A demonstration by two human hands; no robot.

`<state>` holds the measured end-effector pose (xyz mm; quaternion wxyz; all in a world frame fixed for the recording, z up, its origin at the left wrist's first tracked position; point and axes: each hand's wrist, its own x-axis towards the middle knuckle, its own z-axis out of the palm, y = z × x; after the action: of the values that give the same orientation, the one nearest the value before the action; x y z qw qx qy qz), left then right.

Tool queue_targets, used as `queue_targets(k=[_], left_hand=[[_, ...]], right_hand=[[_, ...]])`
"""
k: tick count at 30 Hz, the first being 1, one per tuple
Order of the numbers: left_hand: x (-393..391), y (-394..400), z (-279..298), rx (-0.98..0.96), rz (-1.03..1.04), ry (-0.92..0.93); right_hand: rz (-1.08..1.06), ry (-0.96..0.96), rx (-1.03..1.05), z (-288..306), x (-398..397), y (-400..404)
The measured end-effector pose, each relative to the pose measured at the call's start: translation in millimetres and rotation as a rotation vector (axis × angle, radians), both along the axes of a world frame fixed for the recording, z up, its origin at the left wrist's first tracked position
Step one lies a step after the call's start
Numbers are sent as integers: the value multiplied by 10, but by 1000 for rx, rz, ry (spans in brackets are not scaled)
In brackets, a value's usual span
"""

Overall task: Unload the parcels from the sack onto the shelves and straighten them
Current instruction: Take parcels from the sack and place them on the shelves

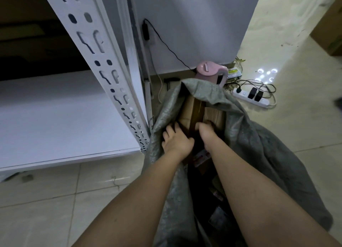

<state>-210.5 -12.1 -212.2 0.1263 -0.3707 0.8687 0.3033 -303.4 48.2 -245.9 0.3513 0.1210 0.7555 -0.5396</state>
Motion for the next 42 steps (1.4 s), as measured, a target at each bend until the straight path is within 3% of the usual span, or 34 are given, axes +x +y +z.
queue_targets(k=[8,10,14,19,24,28,33,38,40,42], left_hand=[[-26,-41,-132,23,-91,-148],[2,-51,-172,-28,-98,-170],[58,-133,-209,-84,-71,-122],[178,-167,-105,-52,-43,-112],[384,-117,332,-1,-42,-131],[634,117,826,171,-70,-152],[1144,403,1515,399,37,-154],[1691,559,2304,661,454,0],[1900,560,2603,849,688,-59],[2114,541,2897,959,783,-149]], right_hand=[[-151,-61,-150,-130,90,-66],[-63,-57,-75,-226,95,-68],[240,184,261,-388,122,-100],[103,254,180,-237,261,-48],[117,348,332,292,535,366],[141,243,354,796,880,718],[-15,-63,296,1549,1310,1081],[-20,-377,97,2381,1703,1221],[54,-430,112,2697,1836,1224],[89,-426,156,2934,1960,1195]])
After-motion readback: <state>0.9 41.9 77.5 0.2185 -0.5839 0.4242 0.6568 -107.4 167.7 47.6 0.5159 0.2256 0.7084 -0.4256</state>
